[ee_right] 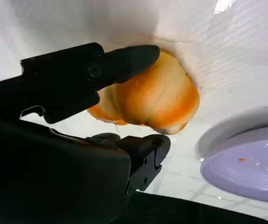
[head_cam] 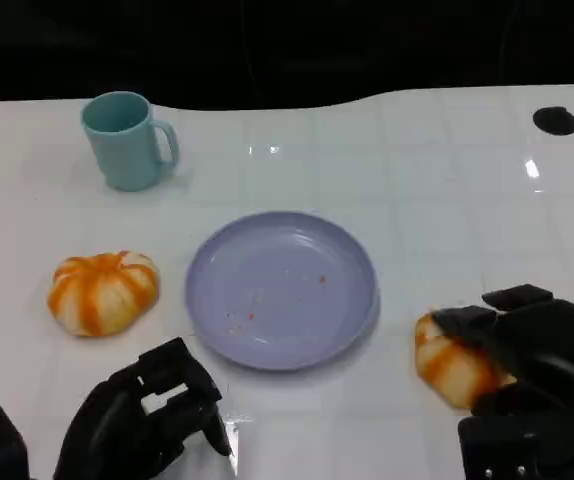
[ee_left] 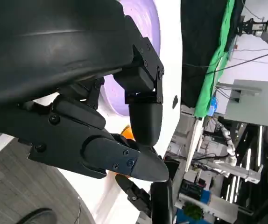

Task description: Grasp the bread from the table and place it into the plate.

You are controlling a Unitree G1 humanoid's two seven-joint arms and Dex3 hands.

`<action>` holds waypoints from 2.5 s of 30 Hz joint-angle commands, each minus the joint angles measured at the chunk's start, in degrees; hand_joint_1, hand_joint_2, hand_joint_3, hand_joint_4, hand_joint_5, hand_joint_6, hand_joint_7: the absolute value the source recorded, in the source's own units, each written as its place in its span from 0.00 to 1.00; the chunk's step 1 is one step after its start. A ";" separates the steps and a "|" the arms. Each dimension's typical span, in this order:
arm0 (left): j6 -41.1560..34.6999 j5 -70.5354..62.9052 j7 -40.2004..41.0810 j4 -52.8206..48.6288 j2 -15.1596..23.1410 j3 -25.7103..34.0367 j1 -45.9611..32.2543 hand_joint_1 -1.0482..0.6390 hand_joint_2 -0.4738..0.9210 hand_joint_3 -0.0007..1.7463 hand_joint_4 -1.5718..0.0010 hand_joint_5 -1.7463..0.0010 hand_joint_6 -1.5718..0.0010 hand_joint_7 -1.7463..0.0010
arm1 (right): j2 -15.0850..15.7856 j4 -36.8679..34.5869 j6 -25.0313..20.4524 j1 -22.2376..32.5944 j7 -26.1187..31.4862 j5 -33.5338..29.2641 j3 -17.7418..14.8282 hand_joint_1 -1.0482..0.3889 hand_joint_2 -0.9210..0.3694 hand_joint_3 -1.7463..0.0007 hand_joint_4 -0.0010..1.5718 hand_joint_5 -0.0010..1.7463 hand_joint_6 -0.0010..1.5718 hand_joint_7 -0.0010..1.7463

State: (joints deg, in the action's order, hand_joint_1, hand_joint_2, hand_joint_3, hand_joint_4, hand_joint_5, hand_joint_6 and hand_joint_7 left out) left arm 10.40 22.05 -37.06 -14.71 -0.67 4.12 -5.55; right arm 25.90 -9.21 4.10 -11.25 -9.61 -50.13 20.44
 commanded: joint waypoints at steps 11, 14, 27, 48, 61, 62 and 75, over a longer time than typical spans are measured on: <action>0.56 0.13 0.19 0.31 0.61 0.12 -0.25 0.10 0.96 0.00 0.56 0.01 0.56 0.23 | -1.89 -5.56 7.95 -1.59 13.11 6.89 -1.70 0.66 0.28 0.53 0.57 0.97 0.65 0.54; 0.81 0.13 0.10 0.13 0.54 0.11 -0.18 0.09 0.96 0.00 0.55 0.01 0.56 0.23 | -2.15 -6.99 8.84 -2.77 16.25 5.75 -1.58 0.65 0.35 0.48 0.56 1.00 0.52 0.83; 0.53 -0.01 0.42 0.60 0.57 0.02 -0.38 0.07 0.95 0.00 0.56 0.00 0.54 0.24 | -3.31 -12.66 13.45 -6.42 25.70 5.79 -1.22 0.67 0.47 0.35 0.61 1.00 0.49 0.96; 1.05 -0.37 0.29 0.07 0.56 -0.18 -0.24 0.07 0.95 0.00 0.56 0.00 0.51 0.26 | -8.23 -7.56 14.09 -13.54 21.53 12.05 -2.36 0.68 0.55 0.28 0.64 1.00 0.55 0.83; 0.56 -0.34 0.67 0.41 0.35 -0.33 -0.48 0.07 0.95 0.00 0.56 0.00 0.50 0.28 | -15.17 -15.07 15.64 -20.81 19.25 12.49 1.45 0.63 0.55 0.18 0.64 1.00 0.50 0.94; 0.55 -0.35 0.68 0.43 0.35 -0.34 -0.50 0.07 0.95 0.00 0.56 0.00 0.50 0.28 | -15.44 -15.78 15.95 -21.14 19.37 12.46 1.61 0.63 0.55 0.18 0.64 1.00 0.50 0.94; 0.69 0.20 0.18 0.37 0.05 -0.56 -0.73 0.07 0.94 0.00 0.56 0.00 0.50 0.28 | -20.55 -32.99 19.37 -26.79 14.59 16.60 3.30 0.61 0.35 0.39 0.52 0.90 0.57 0.44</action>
State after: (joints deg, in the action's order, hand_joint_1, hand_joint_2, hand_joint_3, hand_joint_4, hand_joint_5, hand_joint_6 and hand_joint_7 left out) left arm 10.79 22.16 -37.06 -14.55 -0.97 3.54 -5.82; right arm 5.68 -41.05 24.18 -36.42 7.43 -35.47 23.99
